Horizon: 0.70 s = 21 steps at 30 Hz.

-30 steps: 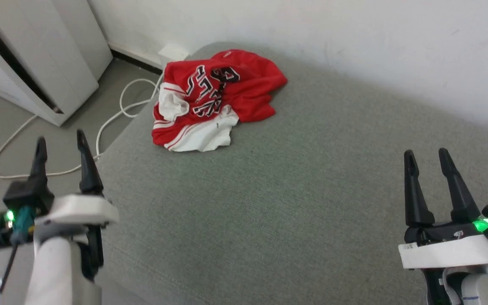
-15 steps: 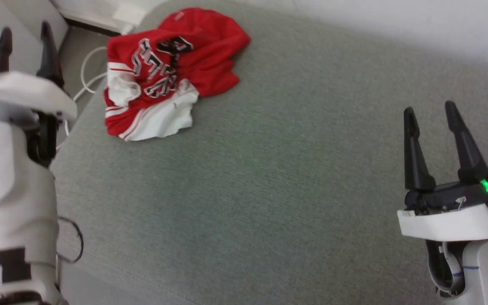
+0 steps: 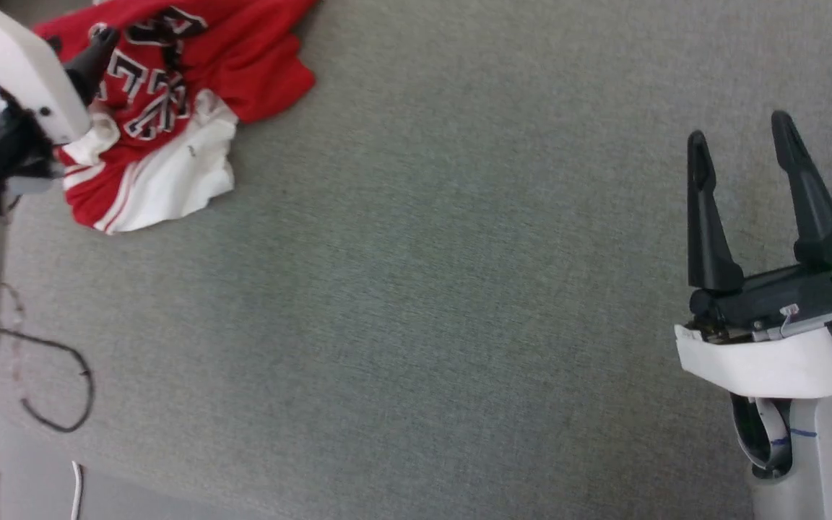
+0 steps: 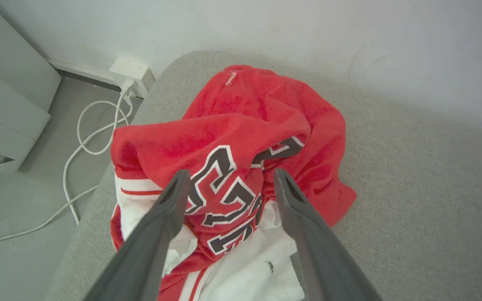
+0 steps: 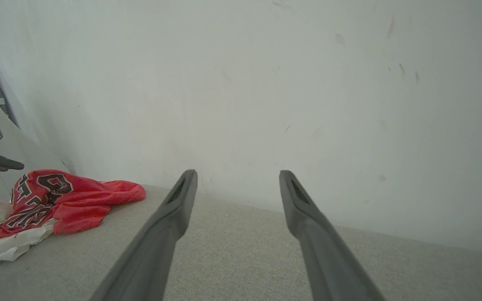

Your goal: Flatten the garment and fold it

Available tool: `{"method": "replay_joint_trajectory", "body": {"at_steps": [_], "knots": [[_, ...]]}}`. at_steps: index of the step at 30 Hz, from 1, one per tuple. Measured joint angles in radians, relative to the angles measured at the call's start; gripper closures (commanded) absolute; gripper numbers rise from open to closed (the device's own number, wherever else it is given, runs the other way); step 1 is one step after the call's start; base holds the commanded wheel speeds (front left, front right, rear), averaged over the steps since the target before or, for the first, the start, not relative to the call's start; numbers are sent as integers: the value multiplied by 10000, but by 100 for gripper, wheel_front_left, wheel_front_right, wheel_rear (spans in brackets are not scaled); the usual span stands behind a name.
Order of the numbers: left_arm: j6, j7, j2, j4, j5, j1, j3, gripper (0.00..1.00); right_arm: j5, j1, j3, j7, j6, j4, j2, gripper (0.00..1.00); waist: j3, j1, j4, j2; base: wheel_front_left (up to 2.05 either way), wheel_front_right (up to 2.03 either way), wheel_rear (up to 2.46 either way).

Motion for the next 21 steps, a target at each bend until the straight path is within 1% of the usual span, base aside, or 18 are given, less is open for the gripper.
{"method": "replay_joint_trajectory", "body": {"at_steps": [3,6,12,17,18,19,21], "knots": [[0,1066,625,163,-658,-195,-520,0,-288,-199,150,0,0,-203,6,0,414,0,-192,0,0,0,0],[0,1870,1043,362,-1218,-370,-911,0,-575,-390,265,0,0,-489,8,0,810,0,-404,0,0,0,0],[-2,2746,1624,665,-1726,-552,-1822,0,-702,-551,293,0,0,-978,8,0,1500,0,-851,0,0,0,0],[-52,3099,2067,792,-1992,-772,-2435,0,-775,-596,272,0,0,-1104,8,0,1885,-3,-1133,0,0,0,0],[-61,3122,2150,805,-2036,-808,-2539,26,-782,-596,268,0,0,-1108,6,0,1937,-3,-1176,0,0,0,0],[-63,3131,2201,798,-2063,-858,-2660,100,-782,-597,263,0,0,-1104,6,0,1973,-3,-1210,0,0,0,0],[-63,3145,2266,819,-2232,-922,-2786,100,-782,-602,263,0,0,-1101,8,0,2005,-3,-1261,0,0,0,0]]}}
